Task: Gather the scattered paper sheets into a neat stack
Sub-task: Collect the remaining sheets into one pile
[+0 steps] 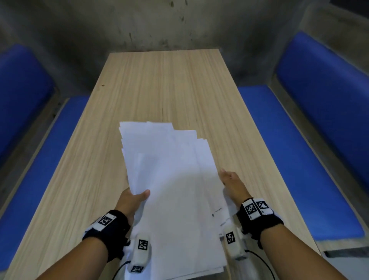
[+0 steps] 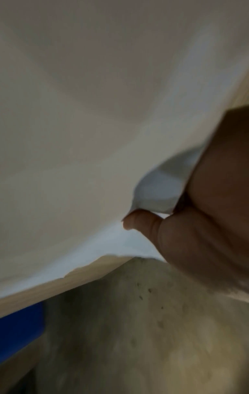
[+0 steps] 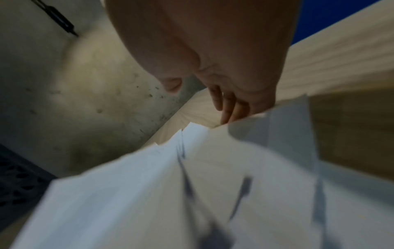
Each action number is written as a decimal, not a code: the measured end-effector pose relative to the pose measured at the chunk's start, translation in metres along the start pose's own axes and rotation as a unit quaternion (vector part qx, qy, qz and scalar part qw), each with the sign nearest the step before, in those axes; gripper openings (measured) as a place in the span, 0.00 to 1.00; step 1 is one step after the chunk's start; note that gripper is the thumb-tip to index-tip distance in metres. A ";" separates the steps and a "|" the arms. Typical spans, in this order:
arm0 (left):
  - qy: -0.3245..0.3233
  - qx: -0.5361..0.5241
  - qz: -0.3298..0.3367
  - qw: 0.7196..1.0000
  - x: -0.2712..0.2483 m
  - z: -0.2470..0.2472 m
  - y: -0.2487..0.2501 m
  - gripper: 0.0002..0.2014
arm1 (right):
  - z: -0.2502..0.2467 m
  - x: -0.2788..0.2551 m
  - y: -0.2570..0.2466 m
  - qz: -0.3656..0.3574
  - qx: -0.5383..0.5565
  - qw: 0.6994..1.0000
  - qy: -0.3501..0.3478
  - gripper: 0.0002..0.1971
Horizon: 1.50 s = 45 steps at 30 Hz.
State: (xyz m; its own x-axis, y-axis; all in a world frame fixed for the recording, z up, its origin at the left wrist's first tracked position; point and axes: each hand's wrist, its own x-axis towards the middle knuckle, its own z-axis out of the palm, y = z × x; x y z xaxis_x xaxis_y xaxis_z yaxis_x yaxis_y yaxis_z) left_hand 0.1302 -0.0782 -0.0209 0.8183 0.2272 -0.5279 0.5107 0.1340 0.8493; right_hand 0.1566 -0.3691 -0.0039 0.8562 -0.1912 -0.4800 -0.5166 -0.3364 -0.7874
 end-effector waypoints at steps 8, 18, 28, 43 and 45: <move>0.056 0.296 0.070 0.951 0.010 0.028 0.005 0.30 | 0.034 -0.014 0.001 0.052 -0.043 0.992 -0.111 0.39; -0.044 0.142 0.026 0.989 0.012 0.022 0.009 0.21 | 0.034 -0.012 0.008 0.052 0.083 0.991 -0.089 0.36; -0.112 0.029 0.262 0.958 -0.027 0.018 0.122 0.31 | -0.009 -0.018 -0.104 -0.155 0.221 0.962 -0.030 0.14; 0.055 0.059 0.469 0.879 -0.066 0.019 0.144 0.24 | 0.012 -0.080 -0.133 -0.421 0.137 0.892 0.088 0.04; 0.046 0.078 0.431 0.898 -0.060 0.016 0.126 0.23 | 0.017 -0.078 -0.119 -0.384 0.131 0.912 0.069 0.10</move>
State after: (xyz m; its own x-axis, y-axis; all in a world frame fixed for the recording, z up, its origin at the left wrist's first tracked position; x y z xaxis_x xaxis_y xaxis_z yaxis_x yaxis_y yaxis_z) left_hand 0.1494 -0.0905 0.1179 0.9057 0.2607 0.3343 -0.2656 -0.2657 0.9267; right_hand 0.1516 -0.2986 0.1210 0.9505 -0.1127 0.2896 0.2652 -0.1917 -0.9449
